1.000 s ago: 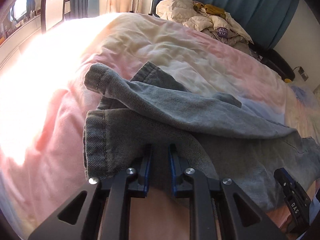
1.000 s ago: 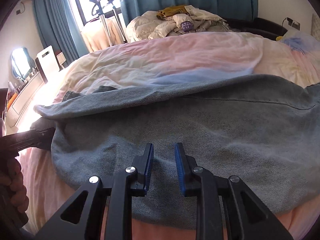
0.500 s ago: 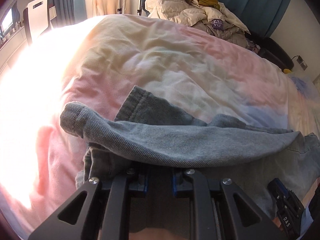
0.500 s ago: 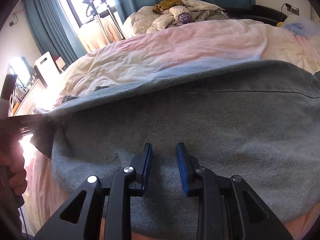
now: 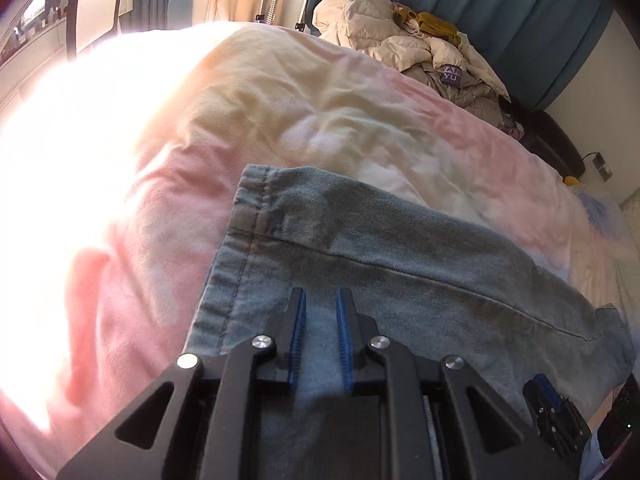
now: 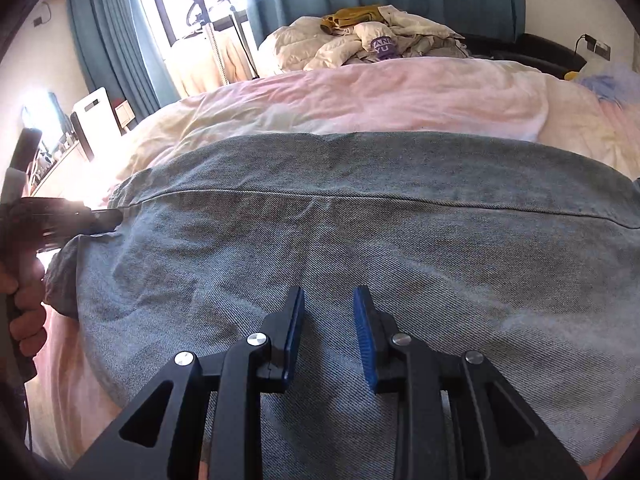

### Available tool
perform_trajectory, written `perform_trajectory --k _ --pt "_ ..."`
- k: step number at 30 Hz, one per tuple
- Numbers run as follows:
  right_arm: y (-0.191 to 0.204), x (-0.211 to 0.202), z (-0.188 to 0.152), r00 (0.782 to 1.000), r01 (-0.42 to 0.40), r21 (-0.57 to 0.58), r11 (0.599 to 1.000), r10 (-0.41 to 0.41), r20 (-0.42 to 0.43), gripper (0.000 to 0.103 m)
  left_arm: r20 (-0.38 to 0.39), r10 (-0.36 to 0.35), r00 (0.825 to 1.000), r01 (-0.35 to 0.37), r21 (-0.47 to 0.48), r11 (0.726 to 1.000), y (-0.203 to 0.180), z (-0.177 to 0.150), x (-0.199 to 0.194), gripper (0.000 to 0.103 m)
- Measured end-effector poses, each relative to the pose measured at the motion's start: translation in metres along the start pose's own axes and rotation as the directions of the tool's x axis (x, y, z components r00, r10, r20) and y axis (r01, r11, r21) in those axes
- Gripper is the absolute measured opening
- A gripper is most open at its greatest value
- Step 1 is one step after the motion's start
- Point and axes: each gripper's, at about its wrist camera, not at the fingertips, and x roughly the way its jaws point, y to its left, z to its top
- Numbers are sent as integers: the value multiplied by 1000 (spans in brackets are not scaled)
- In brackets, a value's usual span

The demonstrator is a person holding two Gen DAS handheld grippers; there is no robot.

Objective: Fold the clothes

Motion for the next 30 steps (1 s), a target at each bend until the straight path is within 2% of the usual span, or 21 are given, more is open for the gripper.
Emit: perform_trajectory --k 3,5,7,10,13,16,20,22,24,26,30 --pt "1 -5 -1 1000 9 -11 1000 -9 9 26 12 -44 999 45 -111 993 18 -23 -24 15" --pt "1 -12 -2 1000 13 -14 1000 -13 21 26 36 -104 994 109 -223 969 30 -39 -39 19" --pt "1 -21 -3 999 19 -22 1000 -18 37 26 69 -174 982 187 -345 920 42 -56 -53 24" --pt "-1 -36 -5 998 27 -18 999 -26 56 26 103 -275 956 290 -476 830 53 -84 -62 25" --pt "-5 -50 -5 998 24 -1 1000 -24 65 28 87 -339 937 325 -577 750 59 -109 -62 26" --pt "-6 -62 -5 997 13 11 1000 -14 77 31 134 -383 914 374 -644 667 63 -130 -57 26" --pt "-11 -74 -9 997 -7 37 999 4 82 32 168 -405 899 406 -668 624 60 -137 -35 27" --pt "-13 -75 -9 997 -5 39 999 2 81 34 179 -395 901 401 -690 602 59 -138 -23 28" --pt "-14 -71 -9 998 -14 49 999 10 66 39 176 -373 911 380 -711 591 58 -142 -13 31" --pt "-17 -65 -9 999 -33 67 997 30 44 44 186 -368 911 383 -712 588 56 -143 -9 33" --pt "-20 -53 -9 999 -41 95 995 41 7 46 243 -377 894 429 -706 564 51 -142 -10 51"
